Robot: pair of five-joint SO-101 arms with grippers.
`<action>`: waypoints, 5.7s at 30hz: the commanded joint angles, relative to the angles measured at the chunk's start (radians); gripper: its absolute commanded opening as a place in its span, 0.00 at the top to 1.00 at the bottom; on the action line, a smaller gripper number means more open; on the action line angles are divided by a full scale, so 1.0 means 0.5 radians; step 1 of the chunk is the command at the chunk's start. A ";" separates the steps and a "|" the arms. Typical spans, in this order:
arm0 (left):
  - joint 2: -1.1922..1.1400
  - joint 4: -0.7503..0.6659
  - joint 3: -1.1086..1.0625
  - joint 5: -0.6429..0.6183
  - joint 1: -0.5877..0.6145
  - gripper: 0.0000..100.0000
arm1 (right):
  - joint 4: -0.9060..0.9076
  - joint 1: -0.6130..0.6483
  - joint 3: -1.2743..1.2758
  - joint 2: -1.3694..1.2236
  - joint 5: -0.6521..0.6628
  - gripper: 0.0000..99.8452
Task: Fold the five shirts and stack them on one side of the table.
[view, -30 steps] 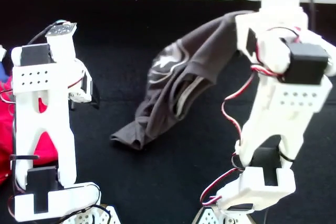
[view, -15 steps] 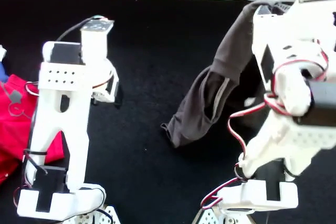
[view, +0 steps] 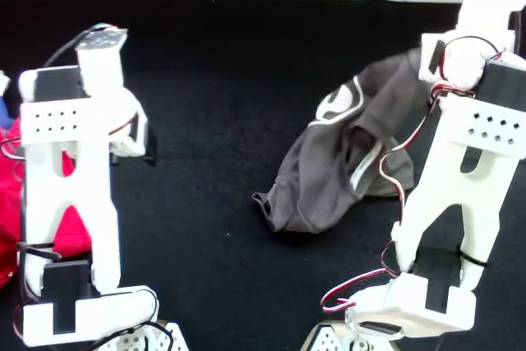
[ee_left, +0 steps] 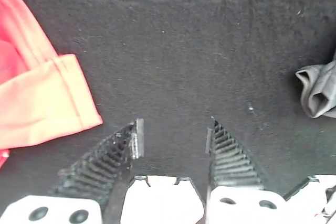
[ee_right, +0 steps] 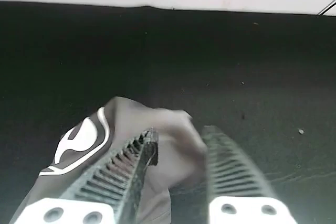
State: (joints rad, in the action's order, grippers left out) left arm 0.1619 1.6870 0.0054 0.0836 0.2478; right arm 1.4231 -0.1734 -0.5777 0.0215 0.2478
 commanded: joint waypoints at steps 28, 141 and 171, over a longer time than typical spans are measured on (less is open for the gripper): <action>0.066 -0.166 0.072 0.086 0.551 0.80 | 0.035 1.788 1.757 0.063 -0.086 0.75; -1.318 -0.387 1.235 -0.457 -1.039 0.79 | 0.183 -0.170 1.410 0.075 0.519 0.99; -1.855 -0.043 1.969 -0.451 -0.824 0.99 | 0.176 0.143 1.306 0.081 0.264 0.99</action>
State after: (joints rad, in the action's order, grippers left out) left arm -0.7787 1.5305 0.8109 -0.1404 -0.2033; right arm 1.5198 -0.1672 0.1343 0.0338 0.4488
